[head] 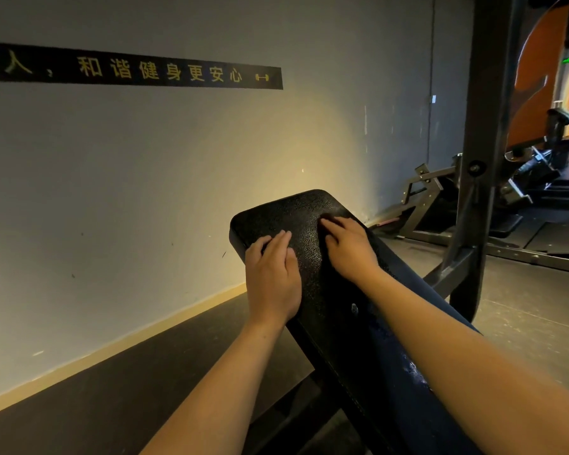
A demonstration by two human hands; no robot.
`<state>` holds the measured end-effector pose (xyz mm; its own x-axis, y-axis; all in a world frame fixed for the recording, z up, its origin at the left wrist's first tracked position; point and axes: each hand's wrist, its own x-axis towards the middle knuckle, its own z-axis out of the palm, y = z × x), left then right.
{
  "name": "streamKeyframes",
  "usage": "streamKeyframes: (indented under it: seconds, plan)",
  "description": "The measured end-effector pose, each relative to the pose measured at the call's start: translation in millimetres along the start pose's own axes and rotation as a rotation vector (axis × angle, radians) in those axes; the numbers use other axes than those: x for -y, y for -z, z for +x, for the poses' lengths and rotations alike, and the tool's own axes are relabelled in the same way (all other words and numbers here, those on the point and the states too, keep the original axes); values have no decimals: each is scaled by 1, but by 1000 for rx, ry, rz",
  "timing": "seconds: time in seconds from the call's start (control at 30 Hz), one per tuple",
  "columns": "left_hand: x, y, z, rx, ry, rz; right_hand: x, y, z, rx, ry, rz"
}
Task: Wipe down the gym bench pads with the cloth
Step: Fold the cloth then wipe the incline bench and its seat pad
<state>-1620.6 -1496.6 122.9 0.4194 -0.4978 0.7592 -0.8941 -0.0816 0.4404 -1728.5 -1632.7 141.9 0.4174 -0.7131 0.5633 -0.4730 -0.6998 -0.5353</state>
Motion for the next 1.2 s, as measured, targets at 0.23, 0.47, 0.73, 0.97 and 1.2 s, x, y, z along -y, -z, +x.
streamKeyframes:
  seconds: [0.23,0.47,0.73,0.97,1.2]
  plan:
    - [-18,6,12,127,-37,306,27,-10,-28,67,285,147]
    - [-24,-3,19,202,-60,500,-12,4,0,-11,45,-50]
    - [-35,-7,40,230,-59,449,-1,-5,0,60,279,64]
    - [-37,-36,62,281,-103,478,-28,-6,35,-60,113,-13]
    - [-41,-55,74,259,-136,516,-47,-1,61,40,126,72]
